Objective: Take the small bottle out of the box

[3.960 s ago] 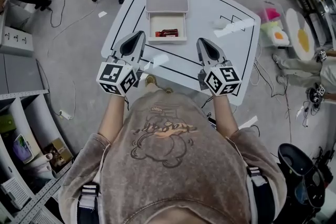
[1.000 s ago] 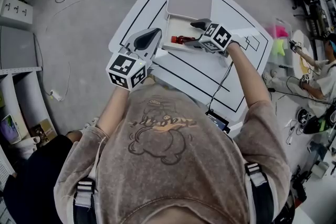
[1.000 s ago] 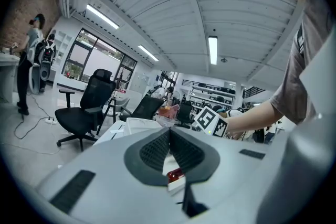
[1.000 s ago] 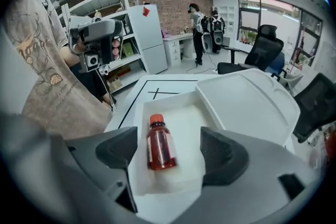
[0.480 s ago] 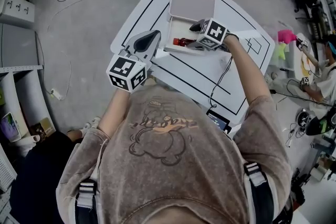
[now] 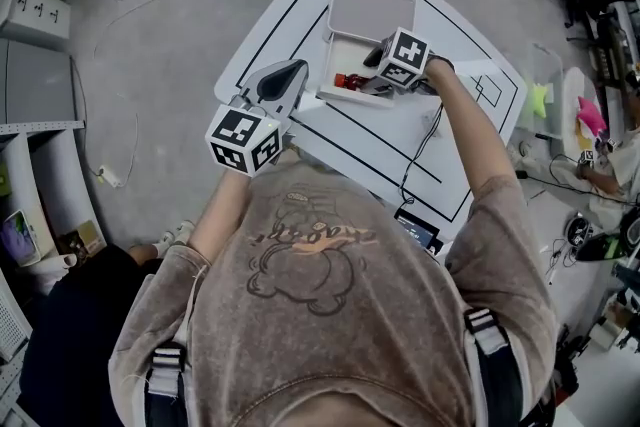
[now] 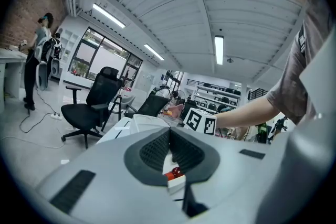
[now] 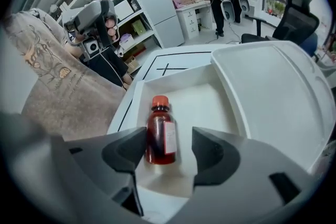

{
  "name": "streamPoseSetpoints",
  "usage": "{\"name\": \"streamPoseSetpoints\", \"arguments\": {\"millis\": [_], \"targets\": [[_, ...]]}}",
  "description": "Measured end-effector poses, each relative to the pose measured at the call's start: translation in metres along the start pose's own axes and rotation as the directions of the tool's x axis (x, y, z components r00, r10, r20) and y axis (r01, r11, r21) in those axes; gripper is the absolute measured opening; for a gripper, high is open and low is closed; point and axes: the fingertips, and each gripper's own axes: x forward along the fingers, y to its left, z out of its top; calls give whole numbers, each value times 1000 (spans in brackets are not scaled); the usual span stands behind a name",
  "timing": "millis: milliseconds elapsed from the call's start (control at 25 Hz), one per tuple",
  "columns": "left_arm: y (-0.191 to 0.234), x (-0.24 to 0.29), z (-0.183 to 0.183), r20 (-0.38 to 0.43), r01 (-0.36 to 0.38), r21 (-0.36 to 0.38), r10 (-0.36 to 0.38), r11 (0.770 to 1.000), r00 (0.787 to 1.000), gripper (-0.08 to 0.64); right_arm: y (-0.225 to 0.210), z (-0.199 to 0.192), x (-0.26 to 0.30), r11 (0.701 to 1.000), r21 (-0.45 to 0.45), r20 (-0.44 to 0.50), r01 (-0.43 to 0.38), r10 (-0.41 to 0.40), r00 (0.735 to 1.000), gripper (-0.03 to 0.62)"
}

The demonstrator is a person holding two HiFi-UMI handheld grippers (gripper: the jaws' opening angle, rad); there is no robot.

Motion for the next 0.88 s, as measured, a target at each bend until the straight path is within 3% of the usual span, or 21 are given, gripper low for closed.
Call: {"name": "streamPoseSetpoints", "arguments": {"millis": [240, 440, 520, 640, 880], "targets": [[1, 3, 0, 2, 1, 0, -1, 1000, 1000, 8, -3, -1, 4, 1000, 16, -26, -23, 24, 999, 295], [3, 3, 3, 6, 0, -2, 0, 1000, 1000, 8, -3, 0, 1, 1000, 11, -28, 2, -1, 1000, 298], [3, 4, 2, 3, -1, -4, 1, 1000, 1000, 8, -1, 0, 0, 1000, 7, -22, -4, 4, 1000, 278], [1, 6, -1, -1, 3, -10, -3, 1000, 1000, 8, 8, 0, 1, 999, 7, -8, -47, 47, 999, 174], [-2, 9, -3, -5, 11, -14, -12, 1000, 1000, 8, 10, -1, 5, 998, -4, -45, -57, 57, 997, 178]]}}
